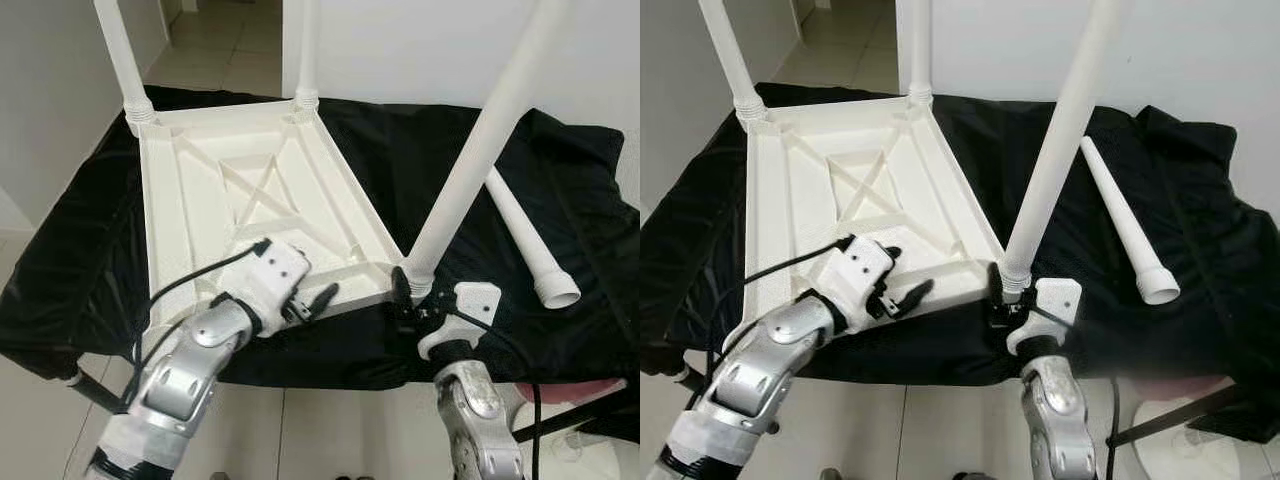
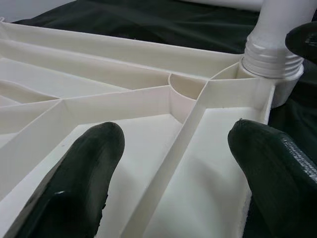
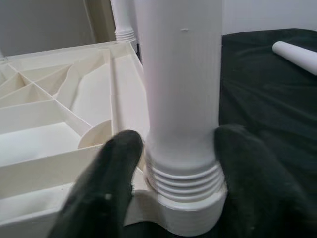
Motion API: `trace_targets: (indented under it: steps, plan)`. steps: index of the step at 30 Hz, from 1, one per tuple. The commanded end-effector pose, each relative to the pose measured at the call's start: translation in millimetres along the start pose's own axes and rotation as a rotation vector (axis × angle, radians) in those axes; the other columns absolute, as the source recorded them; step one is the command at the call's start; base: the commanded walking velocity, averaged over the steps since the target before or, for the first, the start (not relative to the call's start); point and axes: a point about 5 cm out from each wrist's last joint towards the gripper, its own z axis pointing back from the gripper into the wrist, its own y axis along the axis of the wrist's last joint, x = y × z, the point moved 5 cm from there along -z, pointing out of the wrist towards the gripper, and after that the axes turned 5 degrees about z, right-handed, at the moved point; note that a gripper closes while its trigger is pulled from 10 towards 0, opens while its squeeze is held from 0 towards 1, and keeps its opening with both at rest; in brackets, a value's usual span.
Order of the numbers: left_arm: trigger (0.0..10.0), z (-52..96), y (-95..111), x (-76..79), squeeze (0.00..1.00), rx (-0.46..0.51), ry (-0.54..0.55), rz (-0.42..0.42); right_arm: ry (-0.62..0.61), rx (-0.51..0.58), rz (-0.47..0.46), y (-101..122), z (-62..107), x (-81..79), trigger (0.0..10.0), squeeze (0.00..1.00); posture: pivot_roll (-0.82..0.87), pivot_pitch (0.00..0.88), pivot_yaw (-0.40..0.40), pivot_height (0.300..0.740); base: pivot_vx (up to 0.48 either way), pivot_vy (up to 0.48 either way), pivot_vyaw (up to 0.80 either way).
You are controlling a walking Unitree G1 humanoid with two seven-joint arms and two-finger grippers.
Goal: Building children table
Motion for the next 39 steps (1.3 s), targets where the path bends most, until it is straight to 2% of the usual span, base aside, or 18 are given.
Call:
trace_targets:
  steps: [1, 5, 6, 7, 8, 17, 26, 32, 39]
  plan:
    - [10.0, 0.3, -1, 1.9, 0.0, 0.002, -0.005, 0.002, 0.058, -0.012, -0.011, -3, 3.4, -11.6, 0.0, 0.0, 0.02, 0.061, -0.062, 0.74, 0.0, 0.0, 0.0]
    - [10.0, 0.1, -5, -2.2, 0.0, -0.025, 0.015, -0.056, 0.065, -0.023, -0.027, -6, 6.8, -12.3, 0.0, 0.0, 0.03, 0.064, -0.063, 0.74, 0.0, 0.0, 0.0]
    - [10.0, 0.2, -5, -3.5, 0.0, -0.022, 0.018, -0.045, 0.067, -0.031, -0.028, -7, 7.7, -11.7, 2.7, 0.0, 0.02, 0.067, -0.061, 0.74, 0.0, 0.0, 0.0]
    - [10.0, 0.2, -5, -3.5, 0.0, -0.022, 0.018, -0.045, 0.067, -0.031, -0.028, -7, 7.7, -11.7, 2.7, 0.0, 0.02, 0.067, -0.061, 0.74, 0.0, 0.0, 0.0]
    - [10.0, 0.5, -4, -4.1, 0.0, -0.02, 0.019, -0.033, 0.071, -0.035, -0.026, -7, 8.4, -11.2, 10.0, 0.0, 0.02, 0.068, -0.062, 0.74, 0.0, 0.0, 0.0]
    - [10.0, 2.6, -6, -5.1, 0.0, -0.023, 0.024, -0.012, 0.121, -0.039, -0.016, -6, 12.8, -14.4, 10.0, 0.0, 0.02, 0.083, -0.058, 0.74, 0.0, 0.0, 0.0]
    - [10.0, 3.6, -7, -7.4, 0.0, -0.03, 0.037, -0.013, 0.175, -0.033, -0.013, -4, 5.6, -18.4, 10.0, 0.0, 0.03, 0.093, -0.058, 0.74, 0.0, 0.0, 0.0]
    - [10.0, 7.3, -10, -8.6, 0.0, -0.045, 0.046, -0.017, 0.199, -0.023, -0.029, 3, -11.4, -8.9, 10.0, 0.0, 0.04, 0.097, -0.065, 0.74, 0.0, 0.0, 0.0]
    - [10.0, 10.6, -13, -8.7, 0.0, -0.057, 0.056, -0.019, 0.221, -0.031, -0.03, 6, -22.0, 5.4, 10.0, 0.0, 0.05, 0.103, -0.071, 0.74, 0.0, 0.0, 0.0]
